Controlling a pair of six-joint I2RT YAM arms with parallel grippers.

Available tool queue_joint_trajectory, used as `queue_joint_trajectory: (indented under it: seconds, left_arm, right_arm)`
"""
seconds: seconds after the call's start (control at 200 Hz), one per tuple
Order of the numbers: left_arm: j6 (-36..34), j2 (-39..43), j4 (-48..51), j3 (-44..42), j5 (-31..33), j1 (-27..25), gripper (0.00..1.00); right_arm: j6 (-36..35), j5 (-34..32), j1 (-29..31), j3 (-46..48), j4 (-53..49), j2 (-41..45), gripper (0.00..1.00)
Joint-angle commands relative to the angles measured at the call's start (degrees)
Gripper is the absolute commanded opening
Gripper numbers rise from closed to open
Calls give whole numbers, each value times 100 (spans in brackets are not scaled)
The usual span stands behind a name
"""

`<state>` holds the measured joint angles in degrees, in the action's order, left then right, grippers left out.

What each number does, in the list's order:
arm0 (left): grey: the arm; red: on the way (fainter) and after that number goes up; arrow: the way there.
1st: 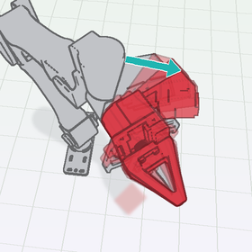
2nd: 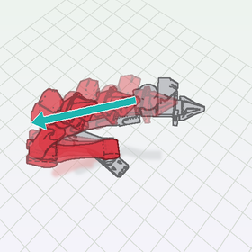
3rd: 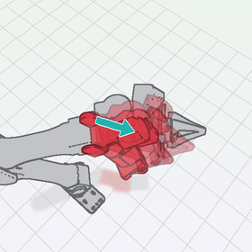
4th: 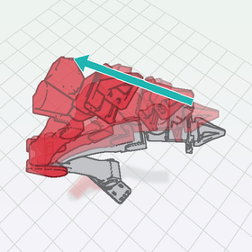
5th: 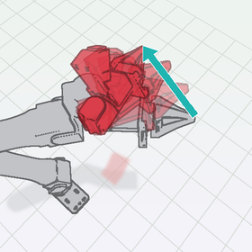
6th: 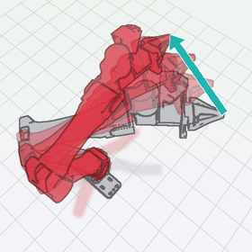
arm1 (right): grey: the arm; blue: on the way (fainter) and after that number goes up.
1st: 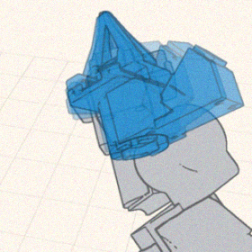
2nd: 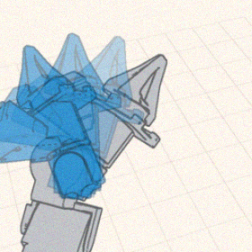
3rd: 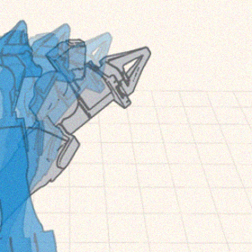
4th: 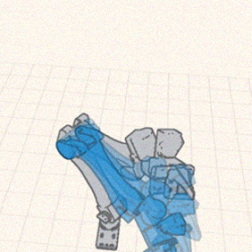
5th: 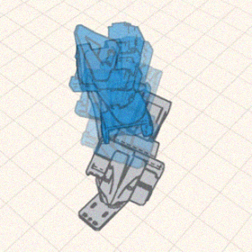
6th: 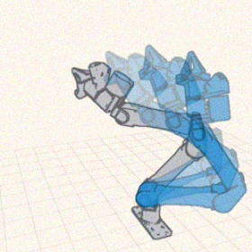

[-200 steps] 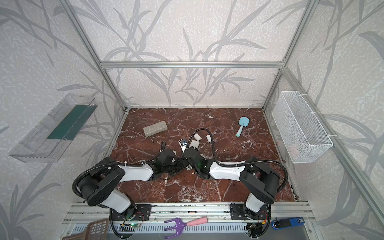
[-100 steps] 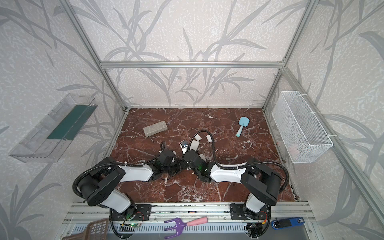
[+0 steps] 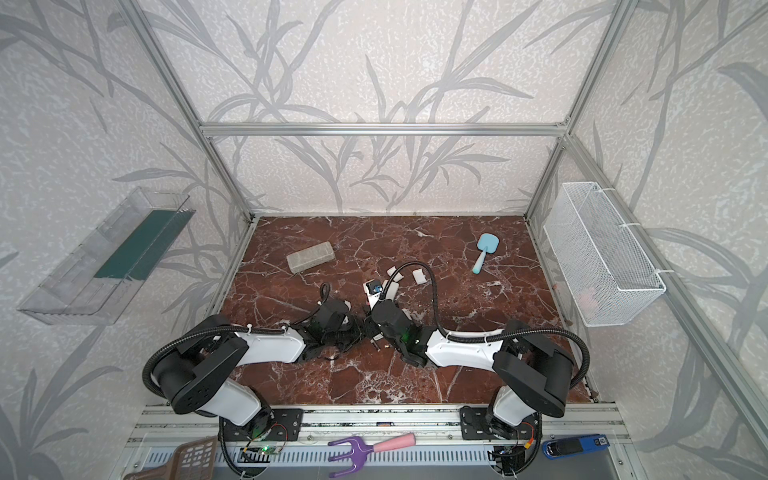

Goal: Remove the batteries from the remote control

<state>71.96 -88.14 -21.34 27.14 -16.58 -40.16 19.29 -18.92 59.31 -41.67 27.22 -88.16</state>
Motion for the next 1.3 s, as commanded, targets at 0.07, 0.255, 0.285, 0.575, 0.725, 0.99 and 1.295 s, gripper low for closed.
queue_joint_trajectory:
  seconds: [0.07,0.255,0.285,0.575,0.725,0.99,1.295]
  left_arm:
    - [-156,367,490,-81,200,52,13]
    - [-273,509,678,-108,216,136,15]
    - [-308,541,714,-96,213,157,15]
    - [-1044,1068,1712,210,256,465,19]
    - [-1441,1480,2240,278,440,678,21]
    - [-1933,2306,2854,165,691,1249,24]
    - [-2419,2843,3369,180,713,1847,27]
  right_arm:
    - [-13,41,15,36,165,228,0]
    - [-21,-50,19,25,37,392,0]
    - [-30,-76,1,15,-9,434,0]
    - [233,28,-562,-161,-1126,999,0]
    - [576,546,-1147,-272,-2118,1215,0]
    - [866,1162,-2308,-170,-4093,1410,0]
    - [944,1439,-2964,153,-4617,1212,19]
